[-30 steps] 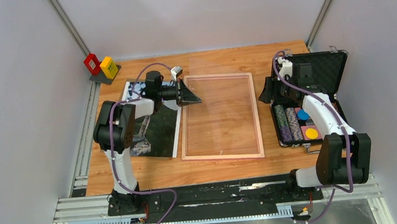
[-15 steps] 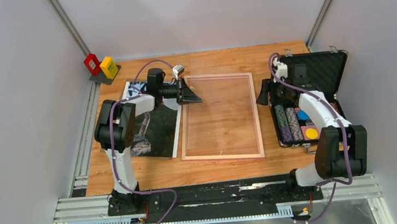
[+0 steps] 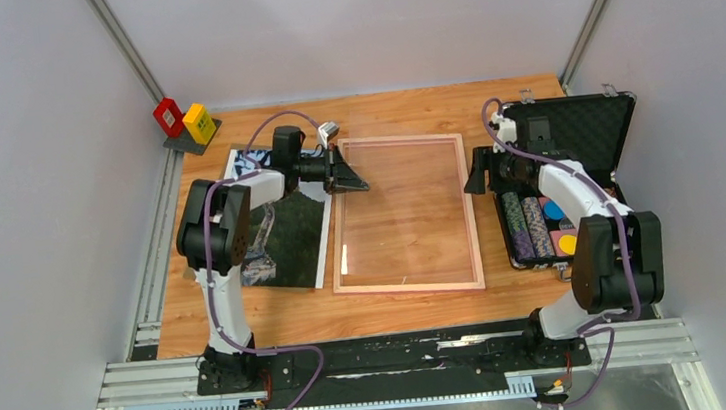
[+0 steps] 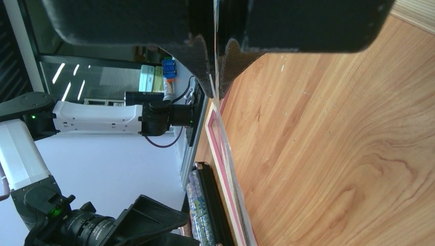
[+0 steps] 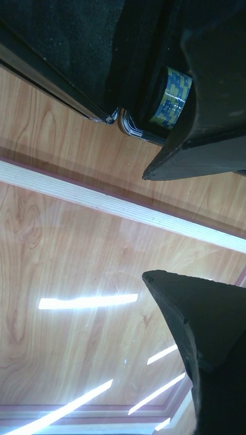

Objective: Put the photo into the frame

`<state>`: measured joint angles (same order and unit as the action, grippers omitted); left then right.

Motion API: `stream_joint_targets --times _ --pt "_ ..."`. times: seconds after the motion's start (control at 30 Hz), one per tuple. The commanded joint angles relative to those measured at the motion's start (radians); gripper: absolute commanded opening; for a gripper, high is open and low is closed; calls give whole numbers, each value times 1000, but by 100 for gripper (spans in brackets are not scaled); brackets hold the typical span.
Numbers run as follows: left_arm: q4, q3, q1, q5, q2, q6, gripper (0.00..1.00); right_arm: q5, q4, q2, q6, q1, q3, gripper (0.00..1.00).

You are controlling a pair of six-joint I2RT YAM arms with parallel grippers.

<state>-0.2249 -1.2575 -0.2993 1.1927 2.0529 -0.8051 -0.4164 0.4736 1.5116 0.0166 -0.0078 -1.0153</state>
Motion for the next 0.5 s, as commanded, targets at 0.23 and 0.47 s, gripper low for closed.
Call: stream_joint_targets --times 0.23,0.47 --pt "40 -66 -8 19 21 81 0 23 -24 65 0 49 -71 63" --pt "98 -88 -8 19 31 135 0 47 -10 126 -7 58 -106 63"
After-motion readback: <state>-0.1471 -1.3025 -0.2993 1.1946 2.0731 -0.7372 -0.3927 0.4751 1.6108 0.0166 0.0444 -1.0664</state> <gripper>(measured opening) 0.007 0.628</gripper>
